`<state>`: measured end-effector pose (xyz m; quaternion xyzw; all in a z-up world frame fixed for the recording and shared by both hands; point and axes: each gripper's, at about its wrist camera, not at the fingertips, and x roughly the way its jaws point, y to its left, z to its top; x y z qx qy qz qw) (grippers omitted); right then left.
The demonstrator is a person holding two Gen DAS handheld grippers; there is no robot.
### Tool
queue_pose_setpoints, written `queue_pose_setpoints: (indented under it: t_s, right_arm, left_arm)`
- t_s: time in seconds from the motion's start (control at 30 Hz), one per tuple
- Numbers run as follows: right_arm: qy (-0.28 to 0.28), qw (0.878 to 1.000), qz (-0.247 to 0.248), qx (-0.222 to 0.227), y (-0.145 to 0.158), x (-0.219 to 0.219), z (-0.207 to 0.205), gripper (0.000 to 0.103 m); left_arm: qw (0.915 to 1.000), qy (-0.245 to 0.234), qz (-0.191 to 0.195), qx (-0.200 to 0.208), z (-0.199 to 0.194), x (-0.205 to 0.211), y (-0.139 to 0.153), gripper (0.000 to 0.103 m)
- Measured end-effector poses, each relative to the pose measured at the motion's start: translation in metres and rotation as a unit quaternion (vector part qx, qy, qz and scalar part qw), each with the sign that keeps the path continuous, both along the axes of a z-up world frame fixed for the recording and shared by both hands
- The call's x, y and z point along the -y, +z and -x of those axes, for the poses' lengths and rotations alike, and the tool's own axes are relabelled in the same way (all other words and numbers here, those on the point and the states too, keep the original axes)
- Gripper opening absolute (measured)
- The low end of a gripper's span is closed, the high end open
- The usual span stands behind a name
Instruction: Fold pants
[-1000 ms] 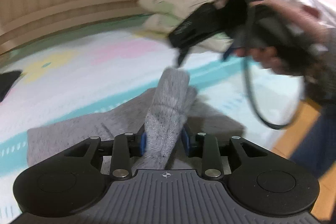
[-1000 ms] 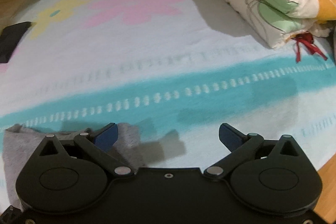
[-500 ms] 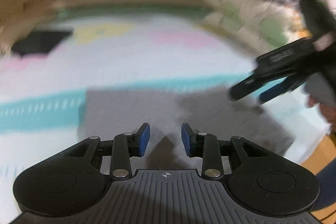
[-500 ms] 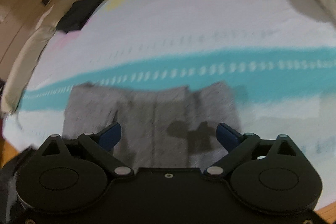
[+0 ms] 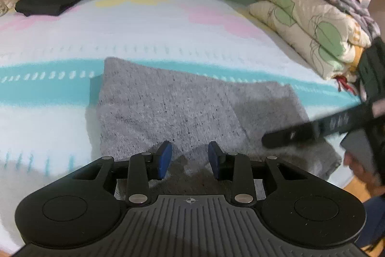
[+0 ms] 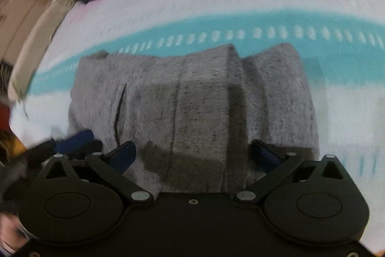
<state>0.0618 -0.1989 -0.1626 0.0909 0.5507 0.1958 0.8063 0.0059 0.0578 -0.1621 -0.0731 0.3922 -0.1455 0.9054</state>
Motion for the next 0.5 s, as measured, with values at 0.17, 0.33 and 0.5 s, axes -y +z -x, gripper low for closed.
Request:
queue_pose_setpoints:
  t_s: [0.17,0.33,0.5]
  right_arm:
    - [0.030,0.998,0.038,0.048,0.002,-0.013,0.013,0.103]
    - [0.012,0.999,0.013,0.044,0.005,-0.009,0.011,0.087]
    - [-0.002,0.999,-0.038,0.039,0.021,-0.001,0.012,0.032]
  left_arm:
    - [0.9977,0.040,-0.005,0.054,0.010,-0.017,0.020,0.033]
    - [0.9937,0.103,0.013,0.042,0.006,-0.043,0.019,0.033]
    - [0.9885,0.147,0.025,0.027,0.006,-0.063,0.018,0.033]
